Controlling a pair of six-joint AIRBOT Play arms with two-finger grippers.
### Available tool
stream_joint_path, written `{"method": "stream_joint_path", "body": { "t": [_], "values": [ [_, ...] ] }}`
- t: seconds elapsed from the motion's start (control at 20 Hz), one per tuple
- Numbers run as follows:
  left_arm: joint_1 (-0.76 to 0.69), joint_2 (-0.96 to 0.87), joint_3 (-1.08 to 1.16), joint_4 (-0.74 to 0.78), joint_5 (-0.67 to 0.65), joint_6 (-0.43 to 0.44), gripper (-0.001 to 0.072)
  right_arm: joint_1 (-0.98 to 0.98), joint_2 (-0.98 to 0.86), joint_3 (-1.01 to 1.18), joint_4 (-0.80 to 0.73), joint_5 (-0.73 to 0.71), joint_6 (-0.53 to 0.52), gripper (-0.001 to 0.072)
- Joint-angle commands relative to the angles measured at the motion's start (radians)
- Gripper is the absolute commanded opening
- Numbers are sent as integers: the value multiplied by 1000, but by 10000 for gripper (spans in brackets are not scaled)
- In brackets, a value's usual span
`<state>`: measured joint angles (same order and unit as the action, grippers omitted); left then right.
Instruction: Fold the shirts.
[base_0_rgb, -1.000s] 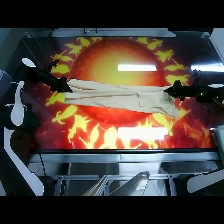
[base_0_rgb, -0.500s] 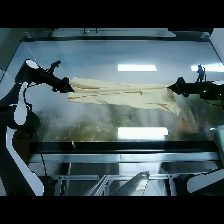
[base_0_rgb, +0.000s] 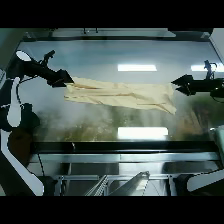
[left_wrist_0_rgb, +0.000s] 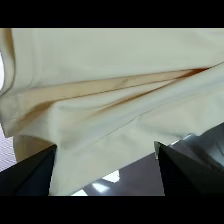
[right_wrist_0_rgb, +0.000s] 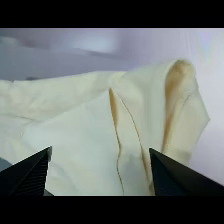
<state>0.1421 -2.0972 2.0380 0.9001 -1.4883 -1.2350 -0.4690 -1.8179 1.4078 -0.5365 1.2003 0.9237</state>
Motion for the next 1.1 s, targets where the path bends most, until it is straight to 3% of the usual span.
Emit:
{"method": "stream_joint_path", "body": {
  "t": [0.0,0.15,0.2,0.25,0.3,0.5,0.55,0.6,0.65,0.7,1.05],
  "values": [
    [14,80,-32,-63,30,0,688,-43,-37,17,-109,55,66,692],
    [2,97,-34,-64,21,0,684,-18,-121,17,-107,92,75,691],
    [-8,94,-34,-63,13,0,624,2,-150,17,-101,98,84,661],
    [-25,88,-35,-63,10,0,341,19,-171,18,-55,119,86,559],
    [-43,82,-35,-63,6,1,-1,37,-184,18,4,137,82,594],
    [-124,66,-35,-61,59,8,19,140,-201,18,48,87,102,597],
    [-146,66,-34,-62,84,13,19,161,-201,18,51,62,101,533],
    [-170,66,-35,-61,111,14,18,178,-201,21,60,53,102,267],
    [-194,66,-35,-51,138,14,18,187,-201,22,76,49,101,73],
    [-217,66,-35,-47,164,14,18,192,-201,24,89,45,101,28],
    [-435,-1,-34,-30,375,-33,9,169,-91,118,60,200,169,26]
  ]
}}
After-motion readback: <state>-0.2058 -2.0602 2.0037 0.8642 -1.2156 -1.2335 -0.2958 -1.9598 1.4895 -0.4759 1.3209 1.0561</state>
